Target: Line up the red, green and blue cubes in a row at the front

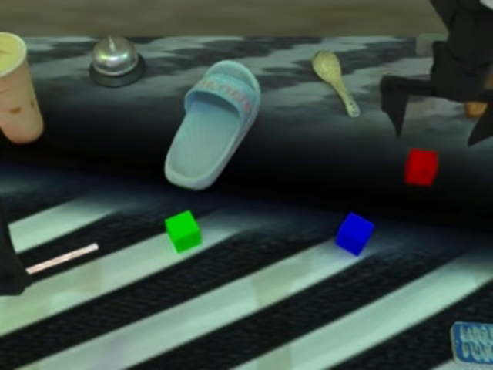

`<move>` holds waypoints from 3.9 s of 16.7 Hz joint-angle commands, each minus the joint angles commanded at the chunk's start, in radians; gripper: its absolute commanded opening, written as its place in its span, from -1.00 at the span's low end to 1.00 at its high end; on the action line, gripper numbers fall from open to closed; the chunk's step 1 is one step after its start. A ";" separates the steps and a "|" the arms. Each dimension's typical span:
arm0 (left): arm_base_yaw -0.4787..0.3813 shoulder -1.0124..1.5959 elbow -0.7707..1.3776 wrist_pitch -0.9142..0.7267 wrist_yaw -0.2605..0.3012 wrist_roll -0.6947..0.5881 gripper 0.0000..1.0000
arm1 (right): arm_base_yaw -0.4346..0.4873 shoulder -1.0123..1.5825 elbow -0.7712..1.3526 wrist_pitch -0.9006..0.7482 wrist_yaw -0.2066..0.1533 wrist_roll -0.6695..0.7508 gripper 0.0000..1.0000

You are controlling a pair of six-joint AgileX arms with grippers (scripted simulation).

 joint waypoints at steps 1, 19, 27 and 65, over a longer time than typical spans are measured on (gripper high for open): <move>0.000 0.000 0.000 0.000 0.000 0.000 1.00 | 0.002 0.022 0.023 -0.011 -0.001 0.004 1.00; 0.000 0.000 0.000 0.000 0.000 0.000 1.00 | 0.004 0.123 -0.170 0.278 0.000 0.008 1.00; 0.000 0.000 0.000 0.000 0.000 0.000 1.00 | 0.004 0.123 -0.170 0.278 0.000 0.008 0.10; 0.000 0.000 0.000 0.000 0.000 0.000 1.00 | 0.360 0.028 0.032 -0.003 0.016 0.286 -1.00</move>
